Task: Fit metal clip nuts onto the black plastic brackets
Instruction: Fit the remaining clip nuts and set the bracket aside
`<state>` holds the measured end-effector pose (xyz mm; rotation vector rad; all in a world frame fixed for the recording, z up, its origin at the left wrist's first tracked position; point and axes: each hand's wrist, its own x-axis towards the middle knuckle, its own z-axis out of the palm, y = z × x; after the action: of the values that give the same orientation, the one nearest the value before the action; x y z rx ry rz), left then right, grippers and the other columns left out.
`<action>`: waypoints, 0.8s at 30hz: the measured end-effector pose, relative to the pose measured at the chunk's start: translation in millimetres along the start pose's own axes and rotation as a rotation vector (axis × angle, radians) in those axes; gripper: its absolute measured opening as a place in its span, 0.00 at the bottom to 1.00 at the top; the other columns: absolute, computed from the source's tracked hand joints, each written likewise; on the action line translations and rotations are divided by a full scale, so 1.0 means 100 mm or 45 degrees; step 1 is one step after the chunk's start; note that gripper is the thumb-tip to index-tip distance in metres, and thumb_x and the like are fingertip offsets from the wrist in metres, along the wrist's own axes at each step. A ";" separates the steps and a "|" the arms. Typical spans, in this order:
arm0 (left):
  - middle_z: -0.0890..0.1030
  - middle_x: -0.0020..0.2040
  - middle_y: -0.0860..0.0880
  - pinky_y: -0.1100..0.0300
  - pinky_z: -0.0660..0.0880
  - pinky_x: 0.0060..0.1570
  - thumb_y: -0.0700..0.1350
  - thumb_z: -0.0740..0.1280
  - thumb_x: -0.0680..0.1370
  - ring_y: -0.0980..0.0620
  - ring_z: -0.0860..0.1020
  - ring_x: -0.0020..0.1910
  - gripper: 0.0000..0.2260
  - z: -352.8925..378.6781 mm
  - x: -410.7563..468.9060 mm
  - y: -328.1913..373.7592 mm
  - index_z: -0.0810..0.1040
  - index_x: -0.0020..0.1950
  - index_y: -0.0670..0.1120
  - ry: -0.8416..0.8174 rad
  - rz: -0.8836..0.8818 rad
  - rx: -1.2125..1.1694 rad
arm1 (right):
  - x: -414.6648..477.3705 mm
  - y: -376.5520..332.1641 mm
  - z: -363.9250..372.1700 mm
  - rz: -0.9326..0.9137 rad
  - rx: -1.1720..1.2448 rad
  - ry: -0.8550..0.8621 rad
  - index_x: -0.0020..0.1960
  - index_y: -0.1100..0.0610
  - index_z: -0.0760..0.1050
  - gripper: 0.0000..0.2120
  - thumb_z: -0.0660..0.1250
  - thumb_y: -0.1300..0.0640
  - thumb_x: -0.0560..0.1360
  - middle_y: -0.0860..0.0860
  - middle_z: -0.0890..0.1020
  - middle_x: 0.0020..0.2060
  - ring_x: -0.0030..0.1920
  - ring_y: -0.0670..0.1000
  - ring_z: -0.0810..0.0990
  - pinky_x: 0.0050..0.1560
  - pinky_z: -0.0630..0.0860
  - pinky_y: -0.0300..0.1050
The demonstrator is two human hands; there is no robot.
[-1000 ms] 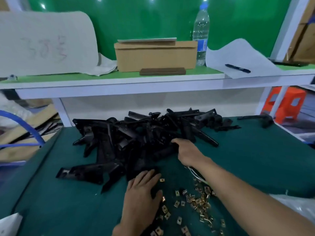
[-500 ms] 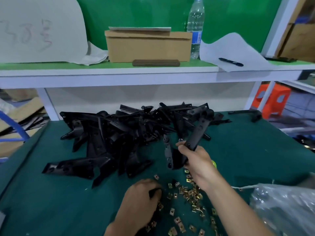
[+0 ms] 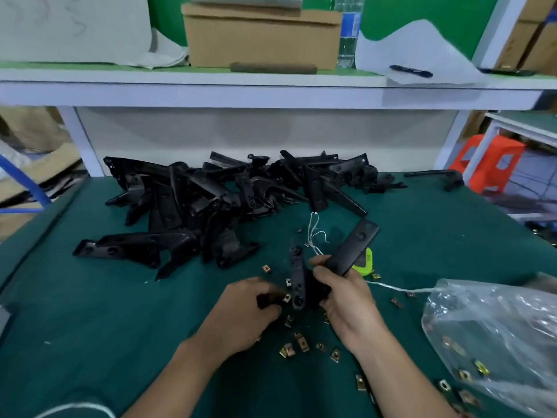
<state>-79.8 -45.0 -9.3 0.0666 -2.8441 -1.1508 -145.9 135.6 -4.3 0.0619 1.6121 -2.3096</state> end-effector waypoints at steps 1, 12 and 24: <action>0.80 0.48 0.62 0.77 0.69 0.46 0.45 0.73 0.76 0.65 0.77 0.48 0.10 0.03 0.00 0.01 0.85 0.55 0.58 0.006 -0.011 0.020 | 0.00 0.00 -0.01 0.008 0.032 -0.008 0.51 0.57 0.80 0.06 0.67 0.65 0.78 0.60 0.85 0.48 0.46 0.57 0.84 0.45 0.78 0.53; 0.78 0.48 0.62 0.74 0.67 0.46 0.51 0.70 0.78 0.63 0.73 0.51 0.08 0.17 -0.07 0.11 0.83 0.55 0.62 0.117 0.118 0.163 | 0.06 -0.03 -0.08 0.078 0.227 -0.011 0.49 0.59 0.80 0.06 0.66 0.67 0.78 0.62 0.85 0.49 0.49 0.61 0.84 0.46 0.82 0.53; 0.83 0.31 0.59 0.64 0.76 0.32 0.51 0.66 0.81 0.60 0.81 0.30 0.16 0.12 -0.12 0.20 0.80 0.33 0.55 0.510 -0.197 -0.258 | 0.02 -0.04 -0.07 0.072 0.237 0.002 0.45 0.60 0.81 0.08 0.65 0.69 0.77 0.62 0.83 0.48 0.49 0.61 0.83 0.47 0.81 0.54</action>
<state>-69.4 -21.5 -4.7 0.4572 -2.3962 -1.2788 -150.4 143.0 -4.3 0.1499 1.3732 -2.4094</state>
